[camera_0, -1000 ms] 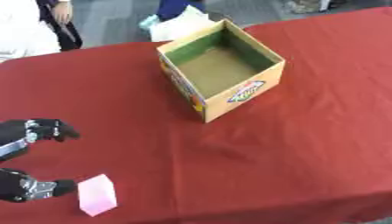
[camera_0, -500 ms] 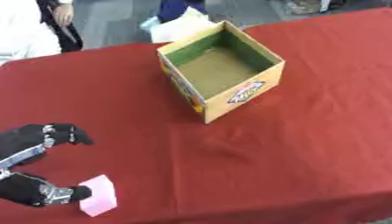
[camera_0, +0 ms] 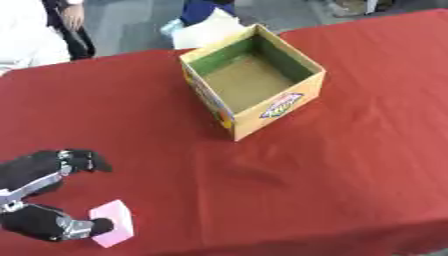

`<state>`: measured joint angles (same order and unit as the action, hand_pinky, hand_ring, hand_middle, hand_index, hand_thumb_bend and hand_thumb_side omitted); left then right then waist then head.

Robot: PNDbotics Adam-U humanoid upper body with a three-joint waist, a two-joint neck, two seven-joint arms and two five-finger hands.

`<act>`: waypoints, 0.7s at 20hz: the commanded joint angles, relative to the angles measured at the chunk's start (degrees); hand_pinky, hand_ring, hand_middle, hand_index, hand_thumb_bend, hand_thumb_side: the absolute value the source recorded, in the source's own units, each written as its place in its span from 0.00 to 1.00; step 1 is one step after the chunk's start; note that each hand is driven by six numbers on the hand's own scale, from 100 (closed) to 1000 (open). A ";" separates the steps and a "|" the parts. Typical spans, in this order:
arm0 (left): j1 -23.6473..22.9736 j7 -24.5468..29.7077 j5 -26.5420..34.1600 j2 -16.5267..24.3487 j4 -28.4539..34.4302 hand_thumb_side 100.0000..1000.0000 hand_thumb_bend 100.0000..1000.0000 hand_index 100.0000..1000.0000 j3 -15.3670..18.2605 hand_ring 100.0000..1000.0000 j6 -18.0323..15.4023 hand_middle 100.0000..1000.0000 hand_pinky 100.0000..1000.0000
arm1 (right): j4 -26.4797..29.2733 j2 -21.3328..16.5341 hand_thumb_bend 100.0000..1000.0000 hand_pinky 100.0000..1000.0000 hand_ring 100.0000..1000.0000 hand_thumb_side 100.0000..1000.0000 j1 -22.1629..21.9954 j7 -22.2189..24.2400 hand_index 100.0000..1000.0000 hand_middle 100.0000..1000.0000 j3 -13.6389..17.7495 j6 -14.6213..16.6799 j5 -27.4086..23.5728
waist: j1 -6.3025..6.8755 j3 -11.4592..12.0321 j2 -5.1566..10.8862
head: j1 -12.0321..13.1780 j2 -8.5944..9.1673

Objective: Pick up objects on the table and place them in the box.

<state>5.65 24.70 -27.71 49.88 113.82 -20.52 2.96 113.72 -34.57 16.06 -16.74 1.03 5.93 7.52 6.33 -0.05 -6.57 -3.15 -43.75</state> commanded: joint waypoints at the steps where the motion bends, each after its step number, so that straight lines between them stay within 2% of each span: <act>1: -0.43 -1.22 -0.60 0.77 0.78 0.76 0.59 0.86 0.94 0.77 0.71 0.77 0.77 | 0.87 -1.30 0.13 0.86 0.82 1.00 0.32 -0.11 0.84 0.78 0.65 -0.21 0.12 | -0.18 0.16 0.73 | -0.18 -0.37; 14: -3.06 -2.97 -4.25 -1.16 0.78 0.75 0.59 0.86 0.46 0.78 3.85 0.78 0.78 | 0.87 -1.07 0.13 0.86 0.82 1.00 0.05 -0.23 0.84 0.78 0.81 -0.34 0.10 | -0.35 0.00 0.49 | -0.23 -0.37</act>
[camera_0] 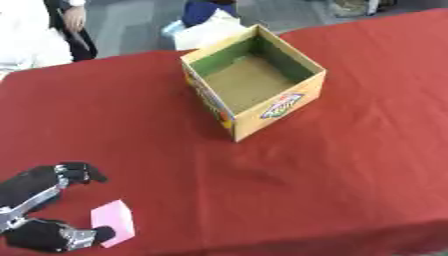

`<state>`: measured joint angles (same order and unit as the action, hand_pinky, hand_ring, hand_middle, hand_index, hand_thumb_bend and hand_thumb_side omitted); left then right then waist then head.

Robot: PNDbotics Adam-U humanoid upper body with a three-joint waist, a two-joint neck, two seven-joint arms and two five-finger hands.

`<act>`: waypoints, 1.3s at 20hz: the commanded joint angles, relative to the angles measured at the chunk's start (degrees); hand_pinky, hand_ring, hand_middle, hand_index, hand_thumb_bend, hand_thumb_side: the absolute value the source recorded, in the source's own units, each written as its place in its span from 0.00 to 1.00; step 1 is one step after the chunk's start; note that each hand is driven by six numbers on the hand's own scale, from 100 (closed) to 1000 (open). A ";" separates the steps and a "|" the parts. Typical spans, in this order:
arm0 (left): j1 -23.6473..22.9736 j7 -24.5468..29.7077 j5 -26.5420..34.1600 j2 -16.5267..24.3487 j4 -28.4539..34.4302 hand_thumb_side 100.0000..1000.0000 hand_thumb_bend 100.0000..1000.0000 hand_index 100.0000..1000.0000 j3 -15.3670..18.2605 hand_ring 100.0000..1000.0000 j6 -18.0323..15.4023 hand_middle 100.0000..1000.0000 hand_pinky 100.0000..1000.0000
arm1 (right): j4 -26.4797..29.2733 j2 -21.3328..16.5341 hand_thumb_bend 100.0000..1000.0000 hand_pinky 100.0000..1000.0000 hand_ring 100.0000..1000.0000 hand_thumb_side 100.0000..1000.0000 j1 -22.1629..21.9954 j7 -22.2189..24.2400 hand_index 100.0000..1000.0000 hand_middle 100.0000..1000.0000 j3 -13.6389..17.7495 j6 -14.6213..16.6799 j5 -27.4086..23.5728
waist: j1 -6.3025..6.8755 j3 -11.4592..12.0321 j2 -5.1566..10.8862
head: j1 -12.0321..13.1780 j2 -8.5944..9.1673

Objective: Pick up objects on the table and place them in the box.

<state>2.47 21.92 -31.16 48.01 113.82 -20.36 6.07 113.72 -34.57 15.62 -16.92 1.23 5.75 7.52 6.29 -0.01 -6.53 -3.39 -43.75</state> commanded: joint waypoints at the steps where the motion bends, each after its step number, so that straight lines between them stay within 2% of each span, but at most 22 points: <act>1: 0.11 -0.27 -1.10 0.54 0.78 0.75 0.60 0.86 0.28 0.77 1.01 0.78 0.78 | 0.87 -1.04 0.13 0.86 0.82 1.00 0.45 -0.05 0.84 0.78 0.61 -0.18 0.09 | -0.33 -0.08 0.43 | 0.00 -0.37; 7: 0.44 1.27 -1.94 -0.25 0.78 0.74 0.60 0.86 -0.53 0.78 1.92 0.78 0.78 | 0.87 -0.87 0.13 0.86 0.82 1.00 0.45 0.04 0.84 0.78 0.57 -0.21 -0.01 | -0.42 -0.40 0.26 | 0.17 -0.37; 12: 0.75 3.59 -1.86 -0.69 0.78 0.68 0.53 0.87 -1.21 0.78 2.33 0.78 0.79 | 0.87 -0.72 0.13 0.86 0.82 1.00 0.43 0.05 0.84 0.78 0.58 -0.27 -0.12 | -0.48 -0.65 0.06 | 0.24 -0.37; 19: 0.78 5.41 -2.33 -0.82 0.78 0.67 0.50 0.86 -1.44 0.78 1.77 0.78 0.78 | 0.87 -0.61 0.13 0.86 0.82 1.00 0.39 0.07 0.84 0.78 0.57 -0.34 -0.20 | -0.52 -0.74 0.01 | 0.25 -0.37; 23: 0.37 5.76 -3.71 -0.86 0.78 0.65 0.48 0.84 -1.59 0.74 2.37 0.74 0.75 | 0.87 -0.57 0.13 0.87 0.82 1.00 0.34 0.10 0.84 0.78 0.59 -0.36 -0.22 | -0.59 -0.79 -0.09 | 0.44 -0.37; 26: 0.18 6.07 -4.47 -1.07 0.78 0.66 0.47 0.84 -1.73 0.70 3.21 0.65 0.71 | 0.87 -0.49 0.13 0.87 0.82 1.00 0.37 0.17 0.84 0.78 0.55 -0.36 -0.26 | -0.64 -0.82 -0.16 | 0.56 -0.37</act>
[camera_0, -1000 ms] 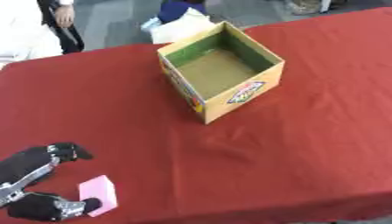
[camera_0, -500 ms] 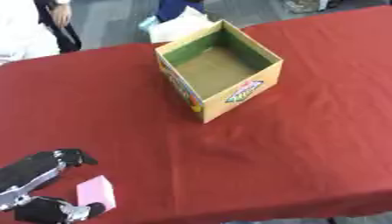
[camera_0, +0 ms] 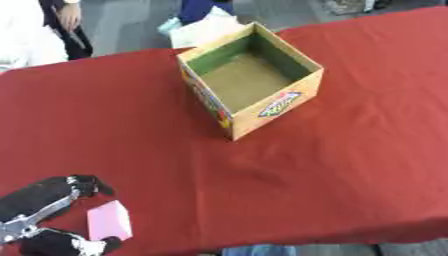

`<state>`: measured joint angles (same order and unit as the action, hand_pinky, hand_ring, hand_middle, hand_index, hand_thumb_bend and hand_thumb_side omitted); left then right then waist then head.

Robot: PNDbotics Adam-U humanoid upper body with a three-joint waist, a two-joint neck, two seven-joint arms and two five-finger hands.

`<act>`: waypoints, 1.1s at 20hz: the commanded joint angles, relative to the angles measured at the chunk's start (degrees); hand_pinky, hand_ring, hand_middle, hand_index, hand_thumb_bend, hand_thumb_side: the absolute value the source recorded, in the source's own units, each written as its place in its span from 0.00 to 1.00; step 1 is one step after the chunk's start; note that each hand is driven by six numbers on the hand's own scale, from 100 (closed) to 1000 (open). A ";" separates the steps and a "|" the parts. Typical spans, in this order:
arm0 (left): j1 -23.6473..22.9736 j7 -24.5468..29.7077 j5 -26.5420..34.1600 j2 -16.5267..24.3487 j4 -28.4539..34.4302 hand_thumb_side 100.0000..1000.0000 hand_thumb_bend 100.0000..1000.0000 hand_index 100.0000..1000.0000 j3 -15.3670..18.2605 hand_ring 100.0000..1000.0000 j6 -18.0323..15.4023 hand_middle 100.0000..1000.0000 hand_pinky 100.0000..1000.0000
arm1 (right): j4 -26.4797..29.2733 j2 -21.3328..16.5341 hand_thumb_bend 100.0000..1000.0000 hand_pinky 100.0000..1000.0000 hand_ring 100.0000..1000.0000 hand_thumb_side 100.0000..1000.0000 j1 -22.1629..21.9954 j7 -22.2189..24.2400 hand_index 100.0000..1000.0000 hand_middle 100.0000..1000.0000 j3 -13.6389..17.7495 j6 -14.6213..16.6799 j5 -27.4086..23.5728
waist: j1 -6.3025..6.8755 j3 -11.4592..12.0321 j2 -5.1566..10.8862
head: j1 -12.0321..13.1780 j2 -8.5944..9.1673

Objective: Pick up objects on the table and place them in the box.

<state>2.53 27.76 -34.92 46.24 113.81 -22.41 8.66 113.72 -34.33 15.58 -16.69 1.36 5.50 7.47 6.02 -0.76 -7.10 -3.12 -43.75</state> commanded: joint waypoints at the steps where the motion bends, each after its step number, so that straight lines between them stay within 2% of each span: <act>1: 0.03 0.33 -0.86 0.58 0.78 0.66 0.46 0.84 0.31 0.68 0.95 0.58 0.68 | 0.87 -0.73 0.13 0.87 0.82 1.00 0.40 -0.03 0.84 0.78 0.43 -0.11 -0.21 | -0.40 -0.07 0.38 | 0.30 -0.37; 5: -0.20 0.65 -0.73 -0.02 0.78 0.66 0.42 0.85 0.26 0.59 1.98 0.47 0.61 | 0.87 -0.68 0.13 0.87 0.82 1.00 0.42 0.03 0.84 0.78 0.40 -0.13 -0.24 | -0.51 -0.11 0.28 | 0.40 -0.37; 16: -0.36 2.33 -0.57 -0.94 0.78 0.63 0.39 0.82 -0.09 0.52 2.31 0.43 0.51 | 0.87 -0.43 0.13 0.87 0.82 1.00 0.40 -0.08 0.84 0.78 0.54 -0.16 -0.31 | -0.72 -0.27 0.05 | 0.77 -0.37; 18: -0.38 2.51 -0.60 -1.05 0.78 0.61 0.37 0.82 -0.05 0.52 2.40 0.45 0.51 | 0.87 -0.38 0.13 0.87 0.82 1.00 0.35 -0.10 0.84 0.78 0.54 -0.16 -0.31 | -0.73 -0.29 0.04 | 0.79 -0.37; 20: -0.48 2.65 -0.75 -1.14 0.78 0.64 0.39 0.83 0.00 0.54 2.64 0.50 0.53 | 0.87 -0.34 0.13 0.87 0.82 1.00 0.32 -0.13 0.84 0.77 0.59 -0.16 -0.32 | -0.75 -0.33 0.00 | 0.79 -0.37; 21: -0.49 2.58 -0.97 -1.17 0.78 0.66 0.43 0.84 0.09 0.61 2.71 0.65 0.54 | 0.87 -0.35 0.13 0.87 0.82 1.00 0.30 -0.14 0.84 0.77 0.60 -0.16 -0.32 | -0.77 -0.34 -0.02 | 0.78 -0.37; 22: -0.52 2.41 -1.26 -1.18 0.78 0.67 0.44 0.85 0.20 0.60 2.71 0.65 0.54 | 0.87 -0.35 0.13 0.87 0.82 1.00 0.25 -0.13 0.84 0.77 0.60 -0.18 -0.33 | -0.77 -0.33 -0.04 | 0.77 -0.37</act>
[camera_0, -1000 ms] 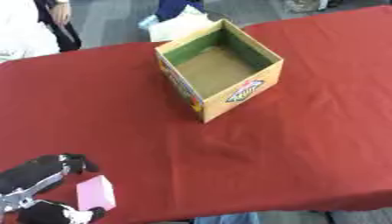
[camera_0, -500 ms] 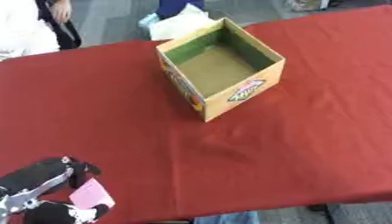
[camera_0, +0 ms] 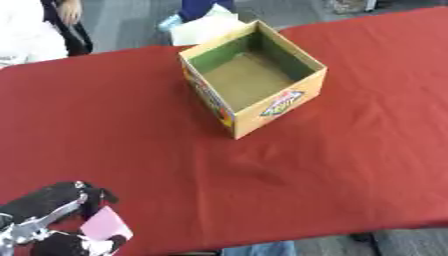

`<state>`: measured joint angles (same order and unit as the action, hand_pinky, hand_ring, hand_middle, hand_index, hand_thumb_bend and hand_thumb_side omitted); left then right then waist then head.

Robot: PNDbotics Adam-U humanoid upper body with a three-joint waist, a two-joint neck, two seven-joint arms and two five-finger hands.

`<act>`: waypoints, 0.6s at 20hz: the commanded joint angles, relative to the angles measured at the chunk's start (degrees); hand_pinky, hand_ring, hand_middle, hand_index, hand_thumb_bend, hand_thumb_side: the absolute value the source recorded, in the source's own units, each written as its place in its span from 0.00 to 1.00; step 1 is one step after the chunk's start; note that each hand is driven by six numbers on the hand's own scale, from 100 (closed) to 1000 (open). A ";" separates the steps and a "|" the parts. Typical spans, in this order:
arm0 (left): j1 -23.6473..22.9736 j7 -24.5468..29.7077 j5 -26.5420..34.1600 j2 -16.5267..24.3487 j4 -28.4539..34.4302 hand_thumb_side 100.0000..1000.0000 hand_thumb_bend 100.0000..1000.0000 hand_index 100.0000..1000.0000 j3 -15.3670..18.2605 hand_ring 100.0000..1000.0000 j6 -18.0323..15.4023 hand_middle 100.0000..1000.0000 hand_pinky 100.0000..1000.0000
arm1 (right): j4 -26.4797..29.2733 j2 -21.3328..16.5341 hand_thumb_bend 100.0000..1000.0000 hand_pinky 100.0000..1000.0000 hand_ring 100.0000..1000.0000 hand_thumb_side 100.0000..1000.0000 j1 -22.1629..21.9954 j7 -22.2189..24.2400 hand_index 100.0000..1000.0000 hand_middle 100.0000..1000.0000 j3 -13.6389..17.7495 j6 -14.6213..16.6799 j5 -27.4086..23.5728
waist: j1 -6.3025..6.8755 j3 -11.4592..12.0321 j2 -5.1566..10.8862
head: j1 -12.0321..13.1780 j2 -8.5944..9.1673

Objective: Pick up objects on the table and place them in the box.

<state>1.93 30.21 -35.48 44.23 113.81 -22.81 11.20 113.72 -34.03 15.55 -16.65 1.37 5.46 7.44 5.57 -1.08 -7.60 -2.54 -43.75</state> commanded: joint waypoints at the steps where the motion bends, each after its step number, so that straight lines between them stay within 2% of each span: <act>1: 0.00 -0.14 -0.96 0.85 0.78 0.68 0.45 0.86 0.67 0.59 0.19 0.64 0.54 | 0.87 -0.63 0.13 0.87 0.82 1.00 0.26 -0.16 0.84 0.77 0.57 -0.15 -0.30 | -0.31 0.01 0.45 | 0.24 -0.37; 2: -0.08 -0.14 -1.16 0.87 0.74 0.68 0.45 0.86 0.69 0.58 0.23 0.63 0.53 | 0.87 -0.61 0.13 0.87 0.82 1.00 0.26 -0.13 0.84 0.77 0.56 -0.16 -0.31 | -0.30 0.02 0.45 | 0.29 -0.37; 3: -0.17 -0.09 -1.32 0.87 0.59 0.63 0.41 0.85 0.66 0.45 0.31 0.56 0.45 | 0.87 -0.57 0.13 0.87 0.82 1.00 0.26 -0.10 0.84 0.77 0.55 -0.17 -0.32 | -0.29 0.02 0.45 | 0.31 -0.37; 4: -0.22 -0.11 -1.39 0.83 0.43 0.61 0.39 0.85 0.62 0.43 0.39 0.53 0.43 | 0.87 -0.53 0.13 0.87 0.82 1.00 0.26 -0.06 0.84 0.77 0.54 -0.17 -0.33 | -0.30 0.02 0.45 | 0.32 -0.37; 5: -0.27 -0.22 -1.33 0.74 0.36 0.54 0.32 0.84 0.60 0.37 0.46 0.42 0.36 | 0.87 -0.52 0.12 0.87 0.82 1.00 0.24 -0.06 0.84 0.77 0.55 -0.17 -0.34 | -0.31 0.01 0.45 | 0.29 -0.37; 6: -0.33 -0.36 -1.04 0.65 0.34 0.51 0.29 0.83 0.59 0.35 0.57 0.41 0.34 | 0.87 -0.52 0.12 0.87 0.82 1.00 0.22 -0.09 0.84 0.77 0.58 -0.18 -0.36 | -0.33 0.00 0.44 | 0.27 -0.37; 7: -0.34 -0.51 -0.63 0.63 0.42 0.43 0.21 0.82 0.59 0.33 0.71 0.38 0.30 | 0.87 -0.53 0.12 0.87 0.82 1.00 0.20 -0.14 0.84 0.77 0.62 -0.20 -0.38 | -0.33 -0.01 0.44 | 0.29 -0.37; 9: -0.28 -0.63 0.31 0.73 0.67 0.36 0.11 0.80 0.58 0.33 0.93 0.36 0.30 | 0.87 -0.53 0.12 0.87 0.82 1.00 0.15 -0.20 0.84 0.77 0.64 -0.22 -0.40 | -0.31 -0.01 0.44 | 0.34 -0.37; 12: -0.07 -0.76 1.96 1.03 0.77 0.35 0.03 0.77 0.80 0.31 0.92 0.33 0.27 | 0.87 -0.50 0.12 0.87 0.82 1.00 0.03 -0.21 0.84 0.77 0.66 -0.26 -0.38 | -0.25 0.01 0.47 | 0.24 -0.37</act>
<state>1.48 29.64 -34.27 44.20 113.76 -22.78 11.99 113.72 -33.58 15.12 -16.74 1.38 5.33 7.39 5.57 -1.08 -7.63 -2.39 -43.75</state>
